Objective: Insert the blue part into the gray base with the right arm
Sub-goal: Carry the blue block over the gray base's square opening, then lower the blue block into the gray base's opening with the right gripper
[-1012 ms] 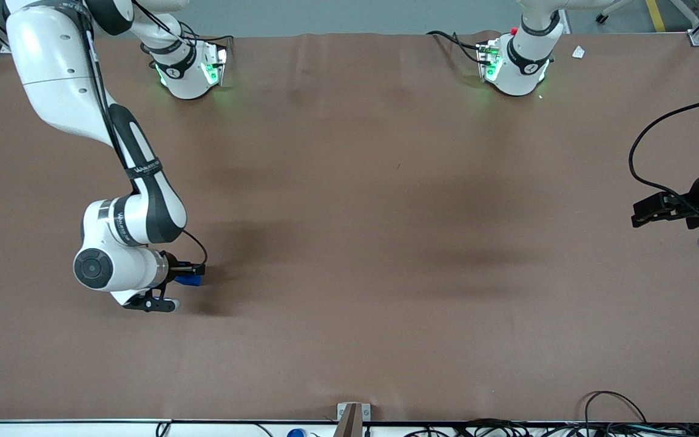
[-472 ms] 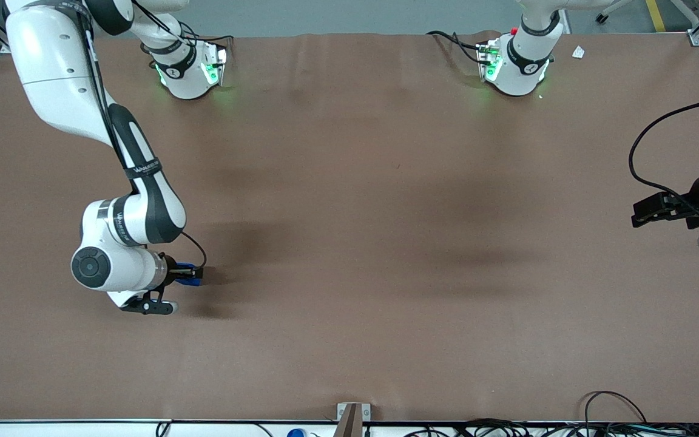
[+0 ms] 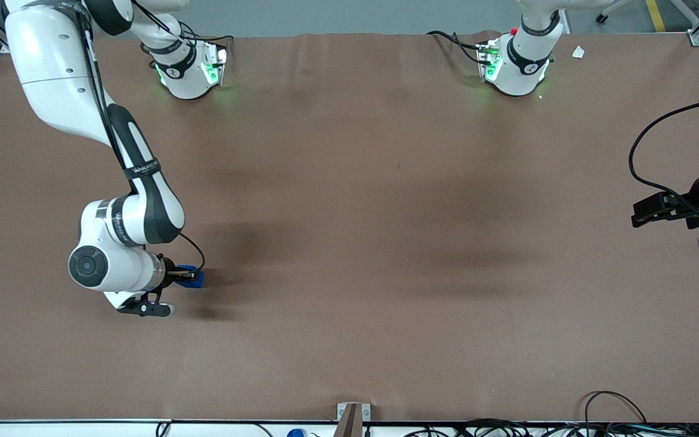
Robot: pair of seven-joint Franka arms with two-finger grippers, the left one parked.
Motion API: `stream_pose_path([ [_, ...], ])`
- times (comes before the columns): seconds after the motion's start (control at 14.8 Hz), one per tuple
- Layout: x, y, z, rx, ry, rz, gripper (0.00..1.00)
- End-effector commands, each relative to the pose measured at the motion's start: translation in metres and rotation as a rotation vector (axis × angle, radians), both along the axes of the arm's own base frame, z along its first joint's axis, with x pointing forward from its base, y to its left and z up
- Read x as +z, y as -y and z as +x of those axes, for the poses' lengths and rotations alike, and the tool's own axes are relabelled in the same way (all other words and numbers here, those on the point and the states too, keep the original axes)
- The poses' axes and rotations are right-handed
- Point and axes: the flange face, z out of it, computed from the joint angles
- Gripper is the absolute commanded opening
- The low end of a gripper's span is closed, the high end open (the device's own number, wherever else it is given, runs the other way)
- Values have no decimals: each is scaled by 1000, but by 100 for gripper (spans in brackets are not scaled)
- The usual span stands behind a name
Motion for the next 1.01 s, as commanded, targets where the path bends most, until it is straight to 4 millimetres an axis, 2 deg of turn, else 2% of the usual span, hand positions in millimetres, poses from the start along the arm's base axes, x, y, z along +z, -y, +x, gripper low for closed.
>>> stream_pose_path([
  [0.0,34,12,11,-7,39,-6,0],
  [0.13,68,53,25,-58,66,-6,0],
  [0.2,80,68,26,-68,43,-1,0],
  [0.27,95,82,25,-73,20,7,0],
  [0.34,118,97,23,-92,13,7,0],
  [0.47,138,127,17,-127,-45,0,0],
  [0.54,143,140,15,-133,-62,-12,0],
  [0.74,129,164,14,-108,-85,-46,0],
  [0.94,112,170,12,-14,-111,-49,0],
])
